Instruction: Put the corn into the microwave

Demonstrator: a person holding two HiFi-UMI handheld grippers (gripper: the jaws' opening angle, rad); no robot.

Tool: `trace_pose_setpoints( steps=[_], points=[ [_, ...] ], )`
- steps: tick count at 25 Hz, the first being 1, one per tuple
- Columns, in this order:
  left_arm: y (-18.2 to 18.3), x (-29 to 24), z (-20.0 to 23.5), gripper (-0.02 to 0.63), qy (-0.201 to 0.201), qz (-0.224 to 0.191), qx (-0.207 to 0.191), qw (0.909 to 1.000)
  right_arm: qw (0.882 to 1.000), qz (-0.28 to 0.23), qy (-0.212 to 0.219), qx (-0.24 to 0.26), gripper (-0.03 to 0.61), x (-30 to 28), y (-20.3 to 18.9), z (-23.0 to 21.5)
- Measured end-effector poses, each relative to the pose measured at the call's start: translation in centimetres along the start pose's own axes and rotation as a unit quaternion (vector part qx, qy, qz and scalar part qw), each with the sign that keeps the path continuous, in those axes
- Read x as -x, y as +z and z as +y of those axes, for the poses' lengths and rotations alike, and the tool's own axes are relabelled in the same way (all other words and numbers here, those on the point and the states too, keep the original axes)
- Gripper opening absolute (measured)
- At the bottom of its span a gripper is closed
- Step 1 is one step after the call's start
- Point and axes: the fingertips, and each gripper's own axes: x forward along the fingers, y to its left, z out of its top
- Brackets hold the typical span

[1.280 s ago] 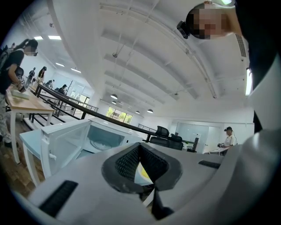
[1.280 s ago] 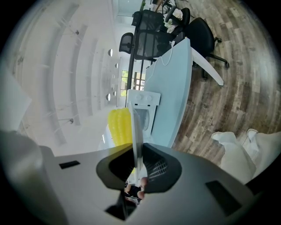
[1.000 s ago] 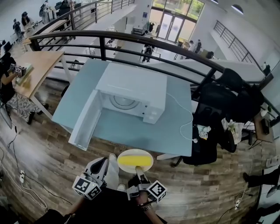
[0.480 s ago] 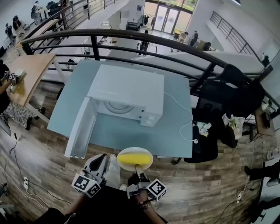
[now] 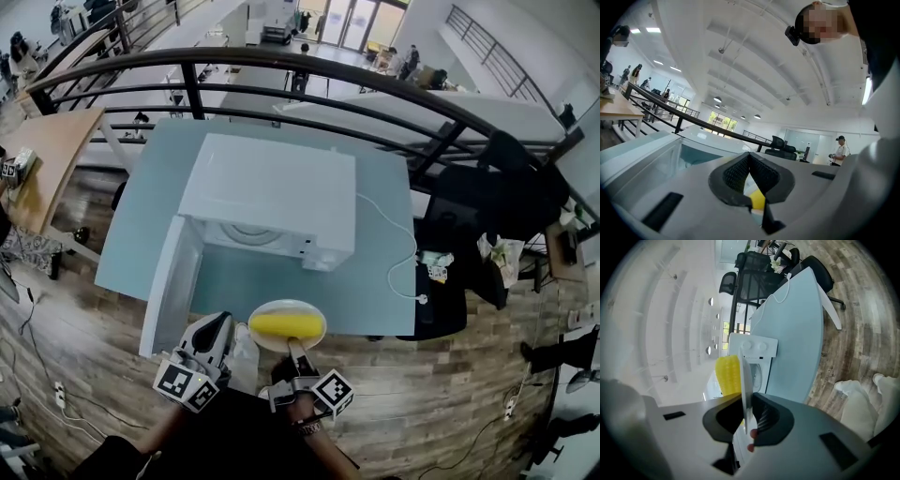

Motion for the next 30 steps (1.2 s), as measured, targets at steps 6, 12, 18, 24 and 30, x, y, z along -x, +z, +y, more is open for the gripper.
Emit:
trace_pose_setpoints(
  steps=[6, 12, 18, 24, 30],
  points=[
    [1.1, -1.8, 2.7, 0.003, 0.003, -0.006, 0.010, 0.9999, 1.000, 0.000, 0.007, -0.006, 0.035, -4.3, -0.6, 0.7],
    [2.0, -3.1, 5.0, 0.003, 0.005, -0.008, 0.026, 0.9996, 1.000, -0.002, -0.007, -0.014, 0.035, -8.2, -1.1, 1.1],
    [3.0, -4.2, 6.5, 0.003, -0.010, -0.012, 0.019, 0.9997, 1.000, -0.001, 0.011, -0.025, 0.035, -12.4, -1.8, 1.0],
    [3.7, -5.2, 7.6, 0.003, -0.014, -0.013, 0.011, 0.9998, 1.000, -0.004, 0.012, -0.029, 0.035, -15.2, -2.0, 1.0],
    [3.5, -5.3, 8.0, 0.003, -0.018, -0.007, 0.004, 0.9998, 0.999, -0.012, 0.011, -0.042, 0.035, -17.6, -2.4, 0.2]
  ],
)
